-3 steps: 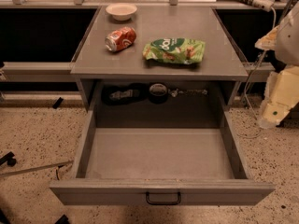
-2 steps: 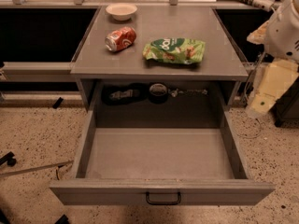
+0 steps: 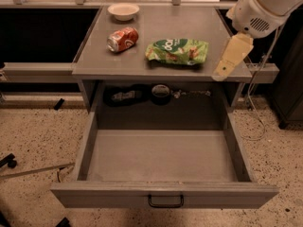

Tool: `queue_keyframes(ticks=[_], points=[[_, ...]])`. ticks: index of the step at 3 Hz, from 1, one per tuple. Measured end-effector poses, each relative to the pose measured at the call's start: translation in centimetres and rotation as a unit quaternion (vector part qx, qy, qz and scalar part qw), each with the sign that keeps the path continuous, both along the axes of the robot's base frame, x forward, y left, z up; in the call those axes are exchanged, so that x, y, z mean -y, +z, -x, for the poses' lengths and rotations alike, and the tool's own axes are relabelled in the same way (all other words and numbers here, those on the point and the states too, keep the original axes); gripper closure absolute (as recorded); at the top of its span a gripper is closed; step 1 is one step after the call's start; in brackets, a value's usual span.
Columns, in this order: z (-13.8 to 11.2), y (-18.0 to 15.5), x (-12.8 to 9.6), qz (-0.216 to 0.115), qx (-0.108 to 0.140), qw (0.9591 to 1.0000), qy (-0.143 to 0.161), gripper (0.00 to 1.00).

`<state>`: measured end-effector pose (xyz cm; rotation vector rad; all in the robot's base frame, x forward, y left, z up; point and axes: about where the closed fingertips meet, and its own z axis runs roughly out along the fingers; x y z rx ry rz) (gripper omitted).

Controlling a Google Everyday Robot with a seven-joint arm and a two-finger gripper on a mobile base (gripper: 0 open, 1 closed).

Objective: Place green rice chip bag into top drawer

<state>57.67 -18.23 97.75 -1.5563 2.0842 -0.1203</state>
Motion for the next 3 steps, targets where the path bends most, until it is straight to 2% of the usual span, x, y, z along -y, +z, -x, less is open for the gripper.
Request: queue_keyframes(ticks=[1,2,3], points=[[-5.2,-1.5,-1.4,-0.027,0.019,0.9994,0.007,0.0],[-5.2,-1.5,-1.4,-0.027,0.019,0.9994,0.007,0.0],[-6.8,-2.8,-2.1,-0.036,0.019,0.9991,0.009,0.0]])
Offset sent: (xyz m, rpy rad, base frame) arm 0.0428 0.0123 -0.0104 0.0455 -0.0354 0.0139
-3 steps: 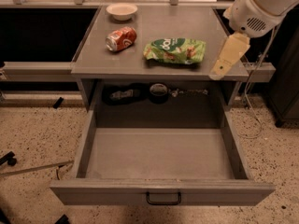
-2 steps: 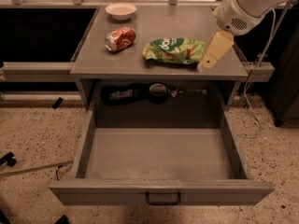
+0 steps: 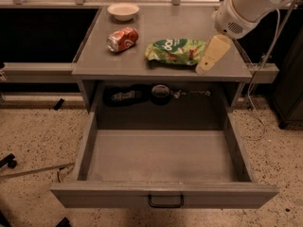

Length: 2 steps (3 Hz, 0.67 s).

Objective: Place green rice chip bag into top drawer

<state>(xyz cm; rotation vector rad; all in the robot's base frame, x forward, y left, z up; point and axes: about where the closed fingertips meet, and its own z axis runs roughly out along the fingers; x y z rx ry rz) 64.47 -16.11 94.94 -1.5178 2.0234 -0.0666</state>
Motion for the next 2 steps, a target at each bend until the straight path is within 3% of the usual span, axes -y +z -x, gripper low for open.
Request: queue_keyframes(ticks=[2], points=[[-8.0,-5.9,-5.2,-0.053,-0.004,0.9981,-0.03,0.0]])
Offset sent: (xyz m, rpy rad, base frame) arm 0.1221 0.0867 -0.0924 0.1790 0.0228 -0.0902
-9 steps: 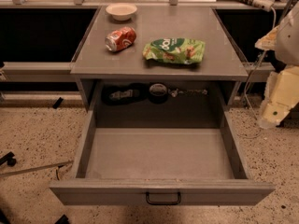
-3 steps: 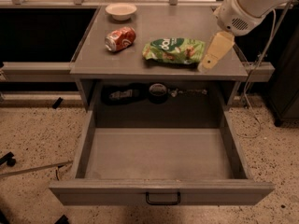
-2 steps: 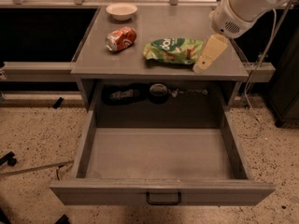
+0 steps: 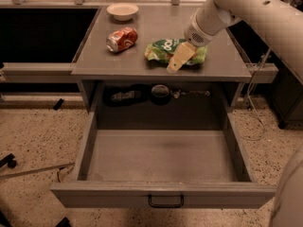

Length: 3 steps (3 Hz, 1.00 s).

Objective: Place green rice chip bag into top drawer

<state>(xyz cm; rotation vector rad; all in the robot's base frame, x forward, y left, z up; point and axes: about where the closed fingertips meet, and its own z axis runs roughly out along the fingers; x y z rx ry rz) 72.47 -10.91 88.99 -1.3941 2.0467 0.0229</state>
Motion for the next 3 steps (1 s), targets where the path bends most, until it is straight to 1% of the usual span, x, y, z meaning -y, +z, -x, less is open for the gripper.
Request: queue_keyframes(ticks=[1,2,3], points=[[-2.31,-2.54,-2.59,-0.006,-0.003,1.0,0.001,0.0],[-2.39,-2.73,-2.74,-0.007,-0.004,1.0,0.002,0.19],[-2.39,-2.73,-2.74,-0.007,-0.004,1.0,0.002,0.42]])
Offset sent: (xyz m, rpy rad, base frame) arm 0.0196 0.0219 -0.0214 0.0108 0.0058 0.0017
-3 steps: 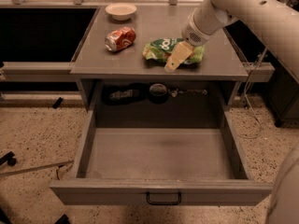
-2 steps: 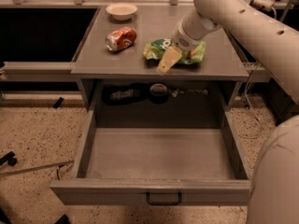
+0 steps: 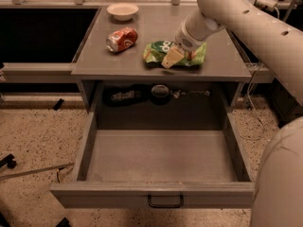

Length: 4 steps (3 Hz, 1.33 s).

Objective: Place green rice chip bag into top drawer

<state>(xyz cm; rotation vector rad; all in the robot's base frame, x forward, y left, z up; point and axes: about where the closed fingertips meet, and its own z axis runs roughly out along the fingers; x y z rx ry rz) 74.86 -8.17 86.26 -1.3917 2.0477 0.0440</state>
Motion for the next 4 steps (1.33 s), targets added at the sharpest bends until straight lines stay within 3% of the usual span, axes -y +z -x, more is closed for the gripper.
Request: queue_keyframes(ticks=[2,3,4], points=[[0.0,0.0,0.0,0.0,0.0,1.0,0.0,0.88],[0.1,0.3,0.0,-0.001,-0.001,1.0,0.001,1.0],[5.6,1.9,0.3,-0.027,-0.032,0.9989,0.023,1.0]])
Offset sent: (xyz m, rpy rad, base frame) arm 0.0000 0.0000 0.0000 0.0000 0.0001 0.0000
